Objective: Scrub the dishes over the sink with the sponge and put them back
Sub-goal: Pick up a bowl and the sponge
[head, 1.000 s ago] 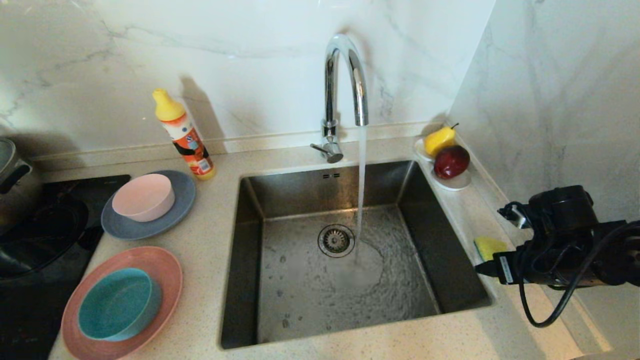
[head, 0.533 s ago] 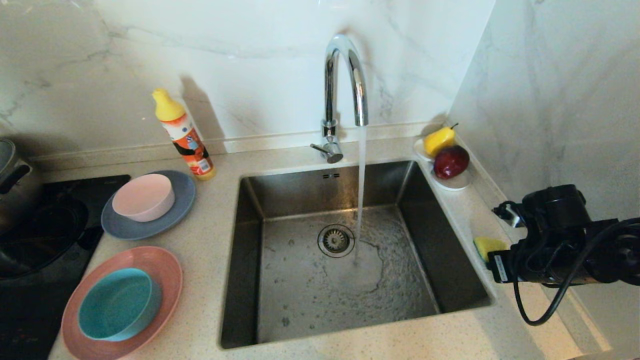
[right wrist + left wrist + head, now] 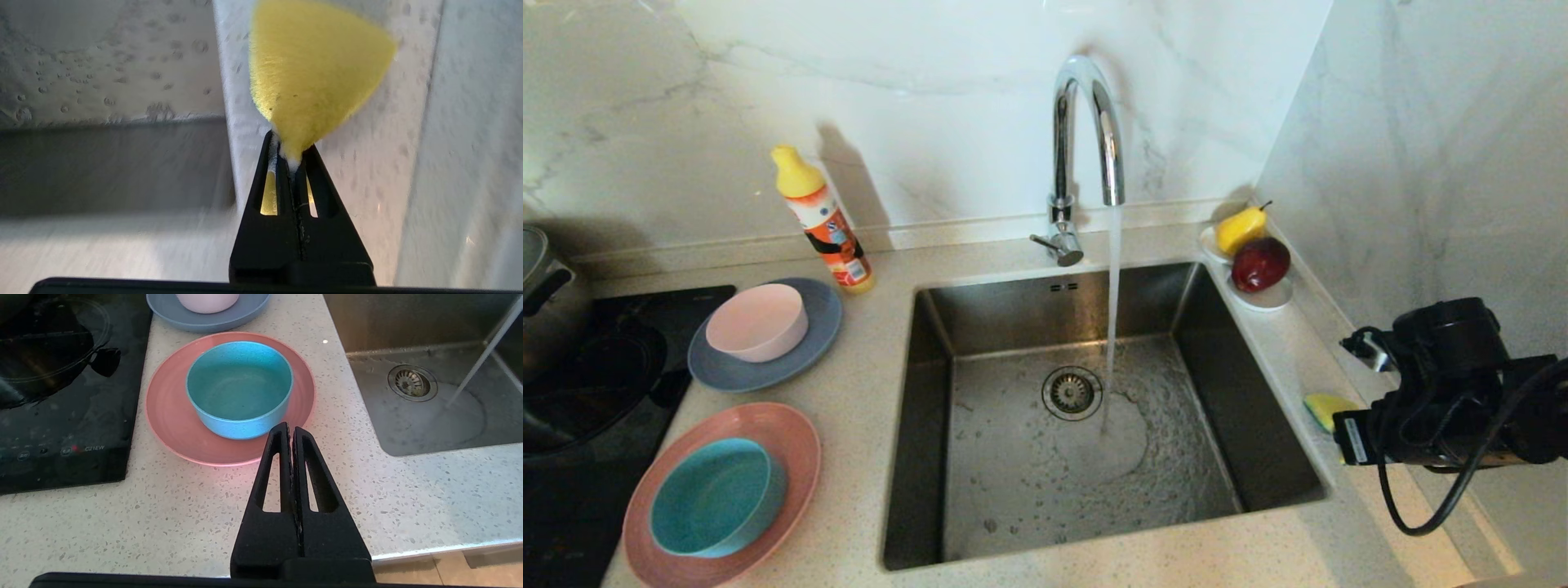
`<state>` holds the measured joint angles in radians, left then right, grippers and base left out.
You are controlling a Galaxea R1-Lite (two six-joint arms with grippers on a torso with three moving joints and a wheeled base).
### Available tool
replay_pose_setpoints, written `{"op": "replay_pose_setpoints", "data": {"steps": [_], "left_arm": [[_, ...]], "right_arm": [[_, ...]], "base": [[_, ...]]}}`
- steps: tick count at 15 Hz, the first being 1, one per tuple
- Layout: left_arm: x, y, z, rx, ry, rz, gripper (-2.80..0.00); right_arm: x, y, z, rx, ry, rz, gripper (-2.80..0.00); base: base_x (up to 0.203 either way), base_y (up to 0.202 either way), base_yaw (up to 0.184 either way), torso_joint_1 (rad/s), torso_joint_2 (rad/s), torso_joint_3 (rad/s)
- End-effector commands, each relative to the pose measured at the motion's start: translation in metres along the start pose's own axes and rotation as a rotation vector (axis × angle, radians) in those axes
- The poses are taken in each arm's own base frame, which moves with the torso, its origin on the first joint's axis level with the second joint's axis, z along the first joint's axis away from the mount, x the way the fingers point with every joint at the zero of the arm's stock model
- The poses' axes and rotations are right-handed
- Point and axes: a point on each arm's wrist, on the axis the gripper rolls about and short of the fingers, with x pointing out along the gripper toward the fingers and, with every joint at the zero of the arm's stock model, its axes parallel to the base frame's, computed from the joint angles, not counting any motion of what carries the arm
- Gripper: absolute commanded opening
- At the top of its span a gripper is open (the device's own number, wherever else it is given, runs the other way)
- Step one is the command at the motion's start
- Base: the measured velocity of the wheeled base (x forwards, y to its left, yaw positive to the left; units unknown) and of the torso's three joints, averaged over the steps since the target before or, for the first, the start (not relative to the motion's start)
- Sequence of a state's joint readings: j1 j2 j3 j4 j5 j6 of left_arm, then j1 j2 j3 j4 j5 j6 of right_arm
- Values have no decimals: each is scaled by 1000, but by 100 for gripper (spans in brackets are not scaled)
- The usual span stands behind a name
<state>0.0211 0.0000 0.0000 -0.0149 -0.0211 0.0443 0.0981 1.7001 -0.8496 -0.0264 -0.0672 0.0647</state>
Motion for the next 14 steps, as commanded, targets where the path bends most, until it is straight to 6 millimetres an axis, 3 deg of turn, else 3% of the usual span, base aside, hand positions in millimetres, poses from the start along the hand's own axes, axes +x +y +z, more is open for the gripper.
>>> {"op": "replay_pose_setpoints", "data": {"steps": [1,8,14], "left_arm": [[1,0,-3,0,13,-1,-280],[1,0,-3,0,13,-1,-280],[1,0,-3,0,12,-1,-280]], "right_arm": [[-35,4,3,-13,-63,38,-280],[-107,34,-15,-135,-89,262,-280],[-136,61,-18,-221,-94,387,-280]], "base": [[0,0,0,0,0,0],[0,0,0,0,0,0],[0,0,0,0,0,0]]}}
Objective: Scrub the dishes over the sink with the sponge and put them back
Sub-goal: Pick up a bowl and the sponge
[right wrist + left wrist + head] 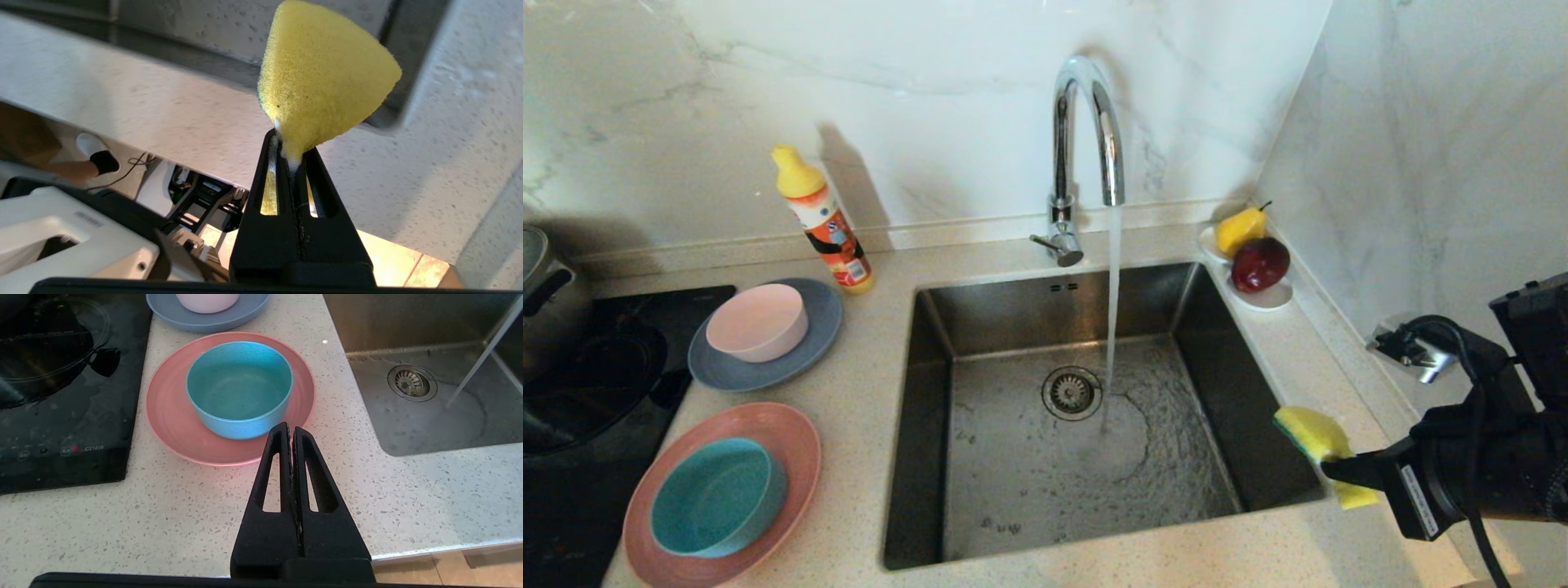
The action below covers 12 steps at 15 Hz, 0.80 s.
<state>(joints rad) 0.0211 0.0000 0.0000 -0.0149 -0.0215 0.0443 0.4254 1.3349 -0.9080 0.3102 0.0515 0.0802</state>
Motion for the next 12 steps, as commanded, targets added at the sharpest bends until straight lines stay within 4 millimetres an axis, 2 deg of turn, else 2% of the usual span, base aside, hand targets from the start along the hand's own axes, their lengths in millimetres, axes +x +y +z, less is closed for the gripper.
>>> {"op": "replay_pose_setpoints", "data": {"steps": [1,12], "left_arm": [[1,0,-3,0,13,0,-280],[1,0,-3,12,14,-2,-280]], "right_arm": [[-10,13,6,-1,-40,48,-280],[11,27,9,49,23,95,-280]], "base": [[0,0,0,0,0,0],[0,0,0,0,0,0]]}}
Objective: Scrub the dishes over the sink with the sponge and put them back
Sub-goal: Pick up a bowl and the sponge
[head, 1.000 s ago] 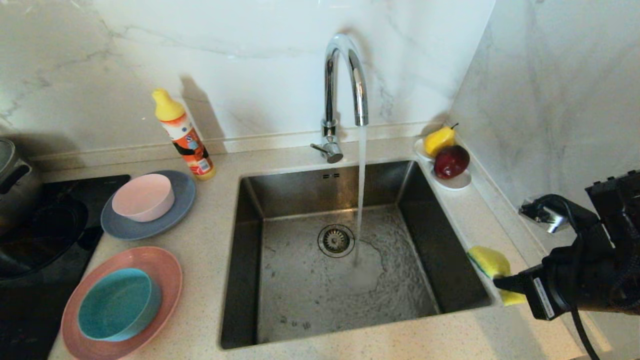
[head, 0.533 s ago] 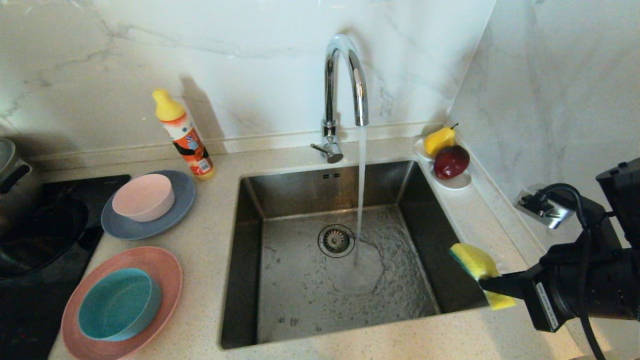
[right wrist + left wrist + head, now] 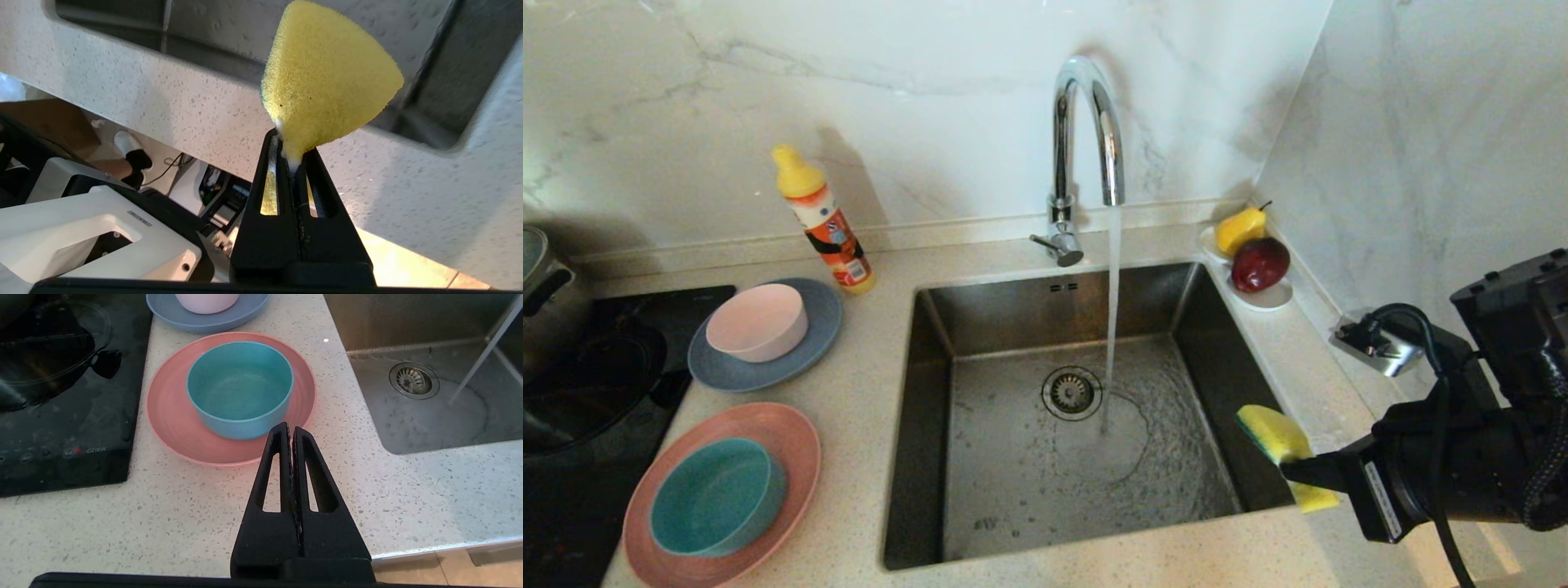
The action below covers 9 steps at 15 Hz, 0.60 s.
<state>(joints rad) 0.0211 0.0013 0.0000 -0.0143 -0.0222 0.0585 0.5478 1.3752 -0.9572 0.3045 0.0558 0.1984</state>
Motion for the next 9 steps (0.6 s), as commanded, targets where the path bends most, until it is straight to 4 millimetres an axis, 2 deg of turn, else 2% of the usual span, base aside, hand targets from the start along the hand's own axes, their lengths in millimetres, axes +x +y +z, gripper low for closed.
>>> {"op": "replay_pose_setpoints", "data": {"steps": [1,9], "left_arm": [[1,0,-3,-18,11,0,-280],[-1,0,-1,-6,41,22,-280]], "right_arm": [[4,1,2,21,10,2,-280],[15,-1,-4,34,60,-9,-280]], "base": [[0,0,0,0,0,0],[0,0,0,0,0,0]]}}
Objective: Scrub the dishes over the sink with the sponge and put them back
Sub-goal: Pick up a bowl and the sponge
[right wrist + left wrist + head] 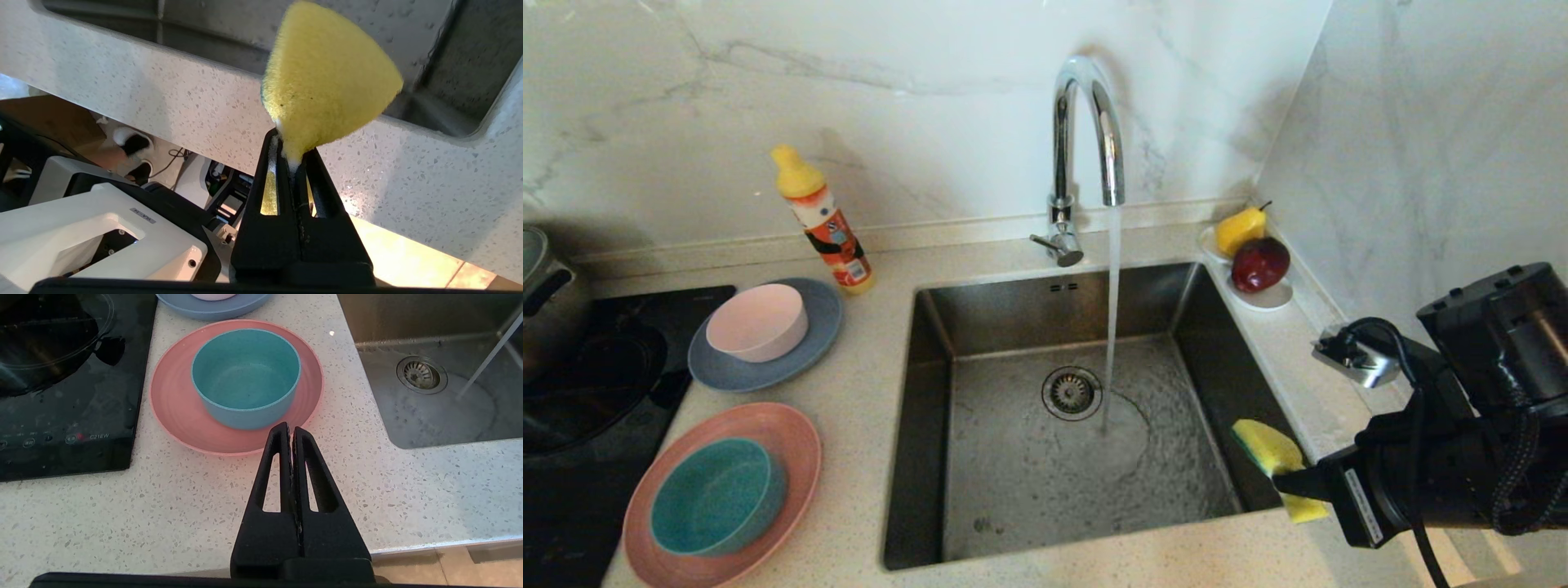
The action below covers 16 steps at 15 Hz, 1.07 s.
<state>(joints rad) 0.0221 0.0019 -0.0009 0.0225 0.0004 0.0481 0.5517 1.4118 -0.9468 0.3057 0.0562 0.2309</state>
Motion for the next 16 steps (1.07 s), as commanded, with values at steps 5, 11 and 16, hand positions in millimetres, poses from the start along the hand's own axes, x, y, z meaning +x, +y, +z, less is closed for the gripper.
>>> {"op": "replay_pose_setpoints", "data": {"steps": [5,11,16], "left_arm": [[5,5,83,0,-4,29,-280],[71,12,138,-28,210,206,-280],[174,20,150,-158,437,349,-280]], "right_arm": [[0,0,-1,-3,-1,7,-280],[5,3,9,-10,-57,73,-280],[10,2,7,-6,-36,70,-280]], "base": [[0,0,0,0,0,0],[0,0,0,0,0,0],[0,0,0,0,0,0]]}}
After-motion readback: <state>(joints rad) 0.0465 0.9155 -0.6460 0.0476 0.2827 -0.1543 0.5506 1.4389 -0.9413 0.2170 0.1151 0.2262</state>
